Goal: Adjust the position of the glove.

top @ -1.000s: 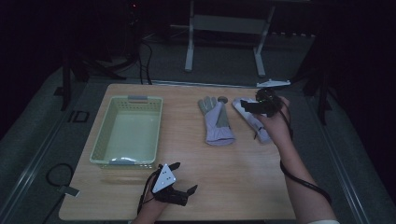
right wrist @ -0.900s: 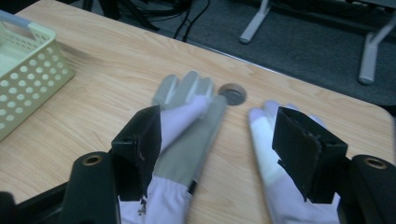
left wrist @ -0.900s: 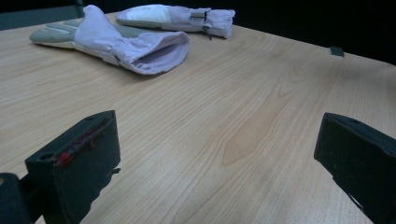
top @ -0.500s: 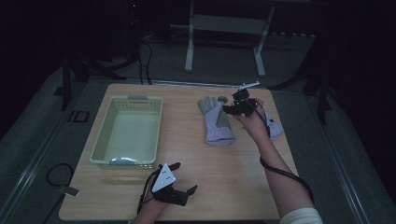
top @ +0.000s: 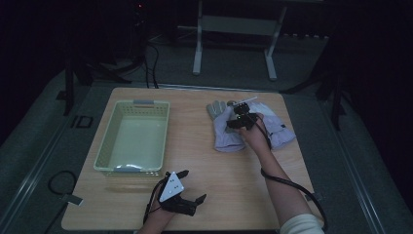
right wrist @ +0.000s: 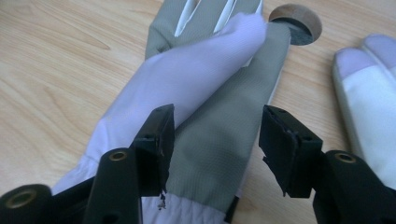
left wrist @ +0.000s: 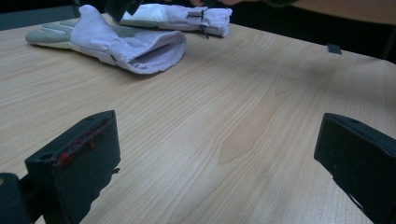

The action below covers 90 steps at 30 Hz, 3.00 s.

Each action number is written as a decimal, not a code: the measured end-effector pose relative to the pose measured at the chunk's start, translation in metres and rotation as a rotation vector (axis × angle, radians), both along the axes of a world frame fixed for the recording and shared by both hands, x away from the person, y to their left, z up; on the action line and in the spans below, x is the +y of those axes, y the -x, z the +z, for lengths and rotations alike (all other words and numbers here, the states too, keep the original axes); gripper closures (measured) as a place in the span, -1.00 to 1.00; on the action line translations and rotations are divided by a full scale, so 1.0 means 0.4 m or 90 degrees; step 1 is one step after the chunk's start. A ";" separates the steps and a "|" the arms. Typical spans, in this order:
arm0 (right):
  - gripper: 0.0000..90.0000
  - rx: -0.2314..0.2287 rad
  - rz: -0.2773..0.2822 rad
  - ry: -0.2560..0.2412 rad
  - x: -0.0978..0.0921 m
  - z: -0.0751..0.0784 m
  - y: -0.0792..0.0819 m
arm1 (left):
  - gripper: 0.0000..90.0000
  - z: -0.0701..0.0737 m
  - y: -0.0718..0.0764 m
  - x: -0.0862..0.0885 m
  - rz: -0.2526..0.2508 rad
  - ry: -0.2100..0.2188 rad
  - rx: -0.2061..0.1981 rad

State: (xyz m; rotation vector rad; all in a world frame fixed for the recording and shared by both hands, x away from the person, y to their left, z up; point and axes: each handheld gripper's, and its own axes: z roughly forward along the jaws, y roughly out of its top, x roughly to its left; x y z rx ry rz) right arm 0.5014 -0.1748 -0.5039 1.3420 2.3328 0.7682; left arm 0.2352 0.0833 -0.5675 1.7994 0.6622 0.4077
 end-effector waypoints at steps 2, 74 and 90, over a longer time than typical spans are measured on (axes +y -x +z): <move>0.03 0.005 -0.002 0.006 0.009 -0.016 -0.002 | -1.00 0.000 0.000 0.000 0.000 0.000 0.001; 0.92 -0.005 -0.063 -0.149 -0.003 -0.013 0.360 | -0.99 0.000 -0.003 0.000 0.010 -0.001 0.009; 0.52 0.022 -0.042 -0.127 -0.009 -0.086 0.346 | -0.99 0.000 -0.001 -0.001 0.012 -0.001 0.008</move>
